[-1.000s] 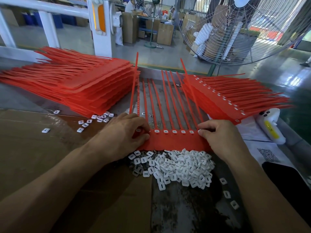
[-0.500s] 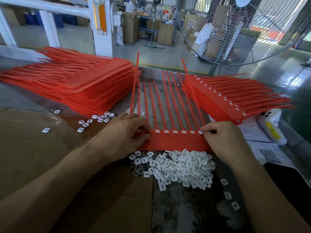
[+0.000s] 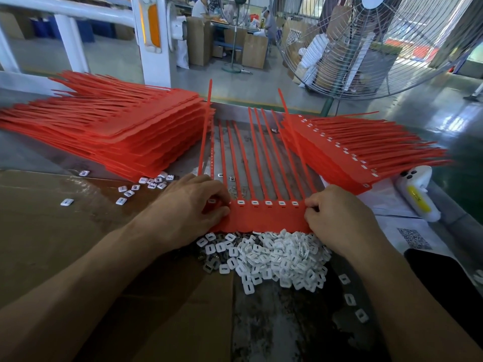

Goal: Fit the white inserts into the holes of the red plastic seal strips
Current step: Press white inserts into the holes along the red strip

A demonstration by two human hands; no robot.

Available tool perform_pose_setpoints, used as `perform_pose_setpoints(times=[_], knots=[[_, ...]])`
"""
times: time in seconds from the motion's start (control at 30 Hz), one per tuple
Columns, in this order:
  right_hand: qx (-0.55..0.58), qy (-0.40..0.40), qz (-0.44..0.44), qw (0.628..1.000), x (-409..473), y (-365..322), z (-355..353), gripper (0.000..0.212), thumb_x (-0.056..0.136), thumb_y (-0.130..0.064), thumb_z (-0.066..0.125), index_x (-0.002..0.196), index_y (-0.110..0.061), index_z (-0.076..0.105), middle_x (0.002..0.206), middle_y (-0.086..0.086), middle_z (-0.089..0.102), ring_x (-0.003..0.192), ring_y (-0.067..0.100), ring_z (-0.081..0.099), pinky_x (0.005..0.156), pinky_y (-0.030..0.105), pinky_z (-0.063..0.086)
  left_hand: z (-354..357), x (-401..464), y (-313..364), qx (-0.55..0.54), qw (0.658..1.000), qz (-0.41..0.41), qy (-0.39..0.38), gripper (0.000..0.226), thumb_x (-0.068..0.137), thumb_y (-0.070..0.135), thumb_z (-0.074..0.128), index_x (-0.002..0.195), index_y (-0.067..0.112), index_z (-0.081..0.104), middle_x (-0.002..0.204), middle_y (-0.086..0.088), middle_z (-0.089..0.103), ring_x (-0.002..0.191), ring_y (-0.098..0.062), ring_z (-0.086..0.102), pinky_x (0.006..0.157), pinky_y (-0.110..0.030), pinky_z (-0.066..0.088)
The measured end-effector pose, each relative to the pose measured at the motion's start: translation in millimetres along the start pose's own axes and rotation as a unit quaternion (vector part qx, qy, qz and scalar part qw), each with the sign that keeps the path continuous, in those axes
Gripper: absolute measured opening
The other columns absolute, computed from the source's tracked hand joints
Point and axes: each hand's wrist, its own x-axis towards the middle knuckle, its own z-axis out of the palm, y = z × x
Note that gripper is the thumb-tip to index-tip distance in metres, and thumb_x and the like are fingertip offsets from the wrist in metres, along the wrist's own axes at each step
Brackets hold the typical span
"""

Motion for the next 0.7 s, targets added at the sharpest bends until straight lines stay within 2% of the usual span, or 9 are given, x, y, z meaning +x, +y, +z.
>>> perform_pose_setpoints(times=[0.2,0.27,0.33,0.4,0.47,0.5,0.6,0.7], knots=[[-0.028,0.000,0.010,1.000,-4.3,-7.3,-0.7,0.024,0.089,-0.017,0.054,0.065,-0.013,0.060,0.069,0.000,0.055,0.068,0.021,0.057,0.057,0.030,0.037,0.0,-1.4,-0.7,-0.004,1.000,0.005,0.009,0.026,0.091,0.051,0.056,0.113,0.039,0.064,0.112,0.019,0.059,0.111,-0.006,0.050,0.100,-0.038,0.045],[0.008,0.002,0.013,1.000,-4.6,-6.1,-3.0,0.023,0.091,-0.017,0.055,0.076,-0.015,0.072,0.076,0.000,0.067,0.075,0.022,0.064,0.060,0.031,0.045,-0.1,-2.0,-0.1,-0.006,1.000,0.008,0.014,0.026,0.091,0.051,0.056,0.113,0.038,0.064,0.111,0.018,0.060,0.110,-0.007,0.051,0.100,-0.039,0.045],[0.056,0.008,0.025,0.998,-4.3,-2.1,-7.3,0.024,0.094,-0.016,0.056,0.096,-0.016,0.080,0.089,0.000,0.077,0.079,0.019,0.069,0.072,0.034,0.055,-0.1,-1.5,-0.1,-0.003,1.000,0.009,0.012,0.026,0.092,0.050,0.056,0.113,0.038,0.064,0.112,0.018,0.060,0.111,-0.006,0.051,0.101,-0.039,0.045],[0.093,0.014,0.036,0.995,-3.5,4.1,-9.7,0.025,0.096,-0.015,0.056,0.103,-0.016,0.081,0.080,-0.005,0.075,0.067,0.009,0.066,0.068,0.031,0.055,0.0,-0.9,-0.1,-0.003,1.000,0.007,0.007,0.028,0.091,0.052,0.054,0.114,0.039,0.064,0.112,0.019,0.060,0.111,-0.006,0.051,0.102,-0.039,0.045],[0.105,0.017,0.039,0.994,-2.9,7.2,-9.8,0.027,0.098,-0.015,0.056,0.108,-0.020,0.081,0.070,-0.014,0.069,0.056,0.000,0.061,0.058,0.025,0.048,0.0,-1.3,-0.9,-0.005,1.000,0.004,0.004,0.031,0.089,0.054,0.051,0.114,0.040,0.064,0.112,0.019,0.059,0.112,-0.006,0.050,0.102,-0.038,0.045],[0.107,0.014,0.039,0.993,-2.8,7.6,-9.8,0.028,0.098,-0.015,0.057,0.111,-0.022,0.080,0.075,-0.014,0.072,0.060,-0.001,0.062,0.060,0.024,0.049,0.2,-1.4,-1.0,-0.006,1.000,0.004,0.004,0.031,0.089,0.055,0.051,0.114,0.040,0.064,0.112,0.020,0.059,0.112,-0.005,0.050,0.102,-0.038,0.044],[0.107,0.003,0.037,0.994,-4.0,6.2,-9.9,0.030,0.099,-0.015,0.056,0.118,-0.023,0.078,0.110,-0.004,0.078,0.094,0.012,0.070,0.088,0.036,0.057,1.1,-1.5,-1.6,-0.007,1.000,0.006,0.010,0.028,0.090,0.053,0.054,0.113,0.039,0.064,0.111,0.019,0.059,0.111,-0.005,0.050,0.101,-0.037,0.045],[0.084,-0.011,0.026,0.996,-5.1,3.4,-9.3,0.033,0.098,-0.016,0.055,0.122,-0.024,0.076,0.122,-0.005,0.075,0.109,0.016,0.068,0.097,0.041,0.055,1.6,-1.3,-2.3,-0.005,1.000,0.007,0.010,0.028,0.091,0.052,0.055,0.113,0.039,0.064,0.112,0.019,0.059,0.112,-0.005,0.050,0.101,-0.037,0.045]])
